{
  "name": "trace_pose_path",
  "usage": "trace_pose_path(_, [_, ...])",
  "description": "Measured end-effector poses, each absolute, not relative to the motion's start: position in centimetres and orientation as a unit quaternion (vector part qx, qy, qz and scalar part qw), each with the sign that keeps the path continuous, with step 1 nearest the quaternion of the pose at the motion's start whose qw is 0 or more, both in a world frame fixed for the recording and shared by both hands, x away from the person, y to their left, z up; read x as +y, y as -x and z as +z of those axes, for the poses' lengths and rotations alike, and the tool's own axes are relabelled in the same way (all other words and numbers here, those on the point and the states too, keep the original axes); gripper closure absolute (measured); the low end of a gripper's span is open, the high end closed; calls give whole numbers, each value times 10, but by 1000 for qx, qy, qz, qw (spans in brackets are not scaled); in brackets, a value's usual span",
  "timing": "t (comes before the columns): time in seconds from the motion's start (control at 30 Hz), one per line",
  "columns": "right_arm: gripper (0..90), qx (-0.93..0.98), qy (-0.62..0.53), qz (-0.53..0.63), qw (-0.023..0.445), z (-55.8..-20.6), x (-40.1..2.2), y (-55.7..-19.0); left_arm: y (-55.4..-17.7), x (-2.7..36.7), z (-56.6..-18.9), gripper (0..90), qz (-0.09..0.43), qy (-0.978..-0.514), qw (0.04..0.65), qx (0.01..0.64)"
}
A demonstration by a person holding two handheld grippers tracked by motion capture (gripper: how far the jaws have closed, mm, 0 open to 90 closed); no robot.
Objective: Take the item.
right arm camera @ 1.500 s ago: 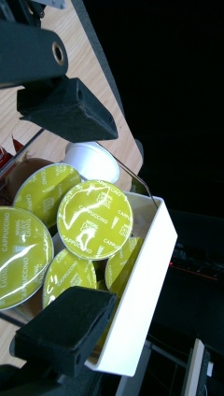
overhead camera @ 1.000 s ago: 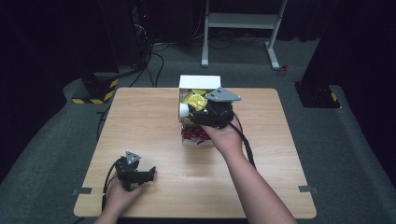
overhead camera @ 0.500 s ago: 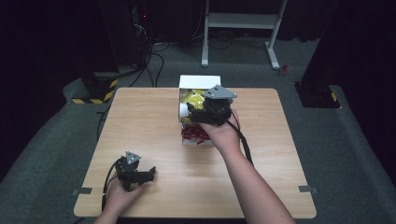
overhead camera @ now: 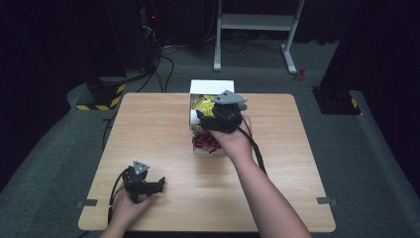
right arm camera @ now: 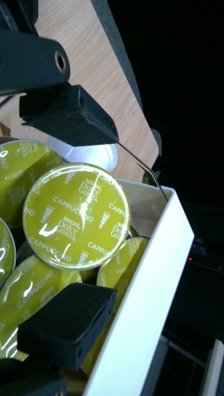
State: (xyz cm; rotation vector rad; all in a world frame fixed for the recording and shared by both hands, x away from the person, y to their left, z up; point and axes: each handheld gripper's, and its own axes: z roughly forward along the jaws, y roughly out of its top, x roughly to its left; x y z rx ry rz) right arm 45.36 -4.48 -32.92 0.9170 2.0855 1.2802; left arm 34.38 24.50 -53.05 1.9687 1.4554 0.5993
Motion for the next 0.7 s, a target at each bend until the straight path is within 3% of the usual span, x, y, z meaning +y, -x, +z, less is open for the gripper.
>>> trace_pose_path(0.23, [272, 771, -351, 473, 243, -329, -46, -454, -344, 245, -530, 3, 226, -744, 306, 550])
trace_pose_path(0.7, [305, 777, -341, 455, 271, -334, -38, -455, -344, 245, -531, 3, 226, -744, 306, 550])
